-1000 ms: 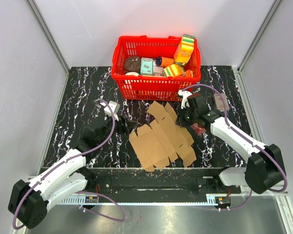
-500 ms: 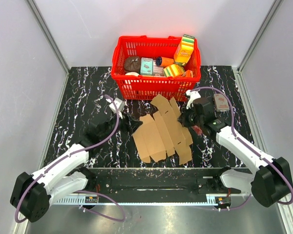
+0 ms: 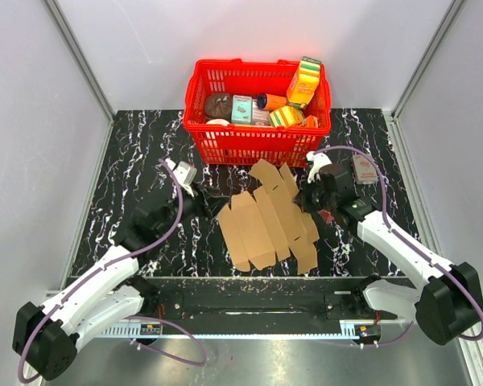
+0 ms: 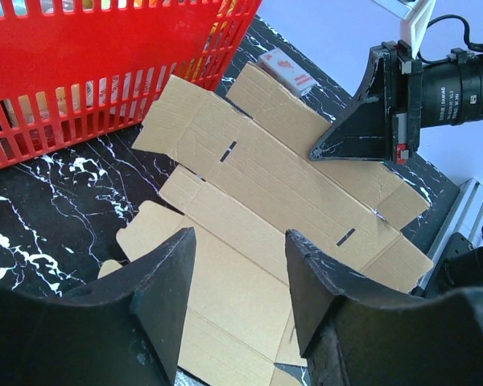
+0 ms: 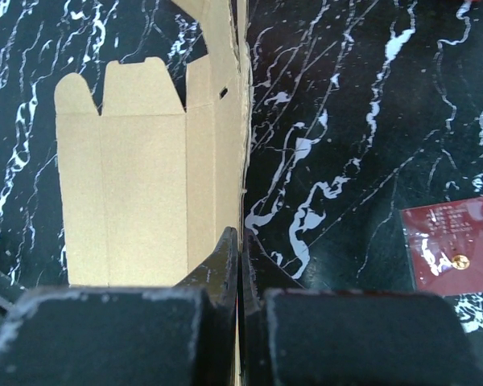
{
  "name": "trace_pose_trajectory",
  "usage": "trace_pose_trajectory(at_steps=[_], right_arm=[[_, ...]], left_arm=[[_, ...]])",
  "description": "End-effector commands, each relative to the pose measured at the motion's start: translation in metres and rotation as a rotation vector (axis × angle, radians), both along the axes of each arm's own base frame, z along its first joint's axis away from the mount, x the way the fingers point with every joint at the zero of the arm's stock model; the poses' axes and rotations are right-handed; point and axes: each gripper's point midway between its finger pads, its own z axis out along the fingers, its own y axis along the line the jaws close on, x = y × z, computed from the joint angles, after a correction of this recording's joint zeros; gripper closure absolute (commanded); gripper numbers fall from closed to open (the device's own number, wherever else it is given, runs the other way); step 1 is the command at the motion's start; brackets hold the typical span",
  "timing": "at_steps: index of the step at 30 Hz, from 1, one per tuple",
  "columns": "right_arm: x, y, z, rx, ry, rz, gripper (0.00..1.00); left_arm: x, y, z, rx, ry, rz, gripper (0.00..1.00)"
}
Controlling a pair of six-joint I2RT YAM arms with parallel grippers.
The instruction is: Fold the paper box
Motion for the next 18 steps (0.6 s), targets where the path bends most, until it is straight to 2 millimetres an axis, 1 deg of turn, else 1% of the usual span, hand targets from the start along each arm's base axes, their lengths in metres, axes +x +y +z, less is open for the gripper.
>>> trace_pose_trajectory(at_steps=[1,2,4,5,7,8,9,10,12,13,14,16,18], right_arm=[[-0.003,0.013,0.018,0.041,-0.04,0.09,1.0],[-0.009,0.021,0.023,0.068,-0.036,0.145,1.0],[-0.017,0.028,0.025,0.082,-0.017,0.201,1.0],[-0.021,0.033,0.031,0.099,-0.019,0.251,1.0],[-0.028,0.038,0.028,0.088,0.003,0.316,1.0],[-0.034,0.044,0.033,0.11,0.009,0.371,1.0],[-0.036,0.046,0.031,0.111,0.022,0.392,1.0],[-0.039,0.046,0.029,0.108,0.033,0.411,1.0],[-0.044,0.051,0.034,0.133,0.033,0.451,1.0],[-0.046,0.053,0.035,0.139,0.025,0.474,1.0],[-0.053,0.057,0.039,0.165,0.027,0.514,1.0],[-0.057,0.06,0.047,0.188,0.004,0.55,1.0],[-0.063,0.063,0.056,0.209,-0.011,0.587,1.0]], left_arm=[[-0.001,0.003,0.034,-0.034,-0.069,0.001,0.48],[-0.002,0.004,0.037,-0.03,-0.082,0.002,0.48],[-0.001,0.005,0.042,-0.03,-0.096,0.002,0.48],[-0.002,0.005,0.047,-0.035,-0.112,-0.003,0.48],[-0.003,0.003,0.054,-0.044,-0.136,-0.018,0.49],[-0.001,0.001,0.058,-0.044,-0.149,-0.025,0.49],[-0.001,0.0,0.062,-0.048,-0.162,-0.034,0.49],[-0.001,-0.004,0.067,-0.055,-0.182,-0.052,0.49],[0.003,-0.011,0.075,-0.048,-0.201,-0.08,0.49],[0.001,-0.016,0.079,-0.049,-0.215,-0.121,0.49],[0.004,-0.022,0.082,-0.042,-0.225,-0.144,0.48],[0.004,-0.029,0.088,-0.041,-0.251,-0.186,0.46],[0.01,-0.036,0.094,-0.032,-0.263,-0.209,0.43]])
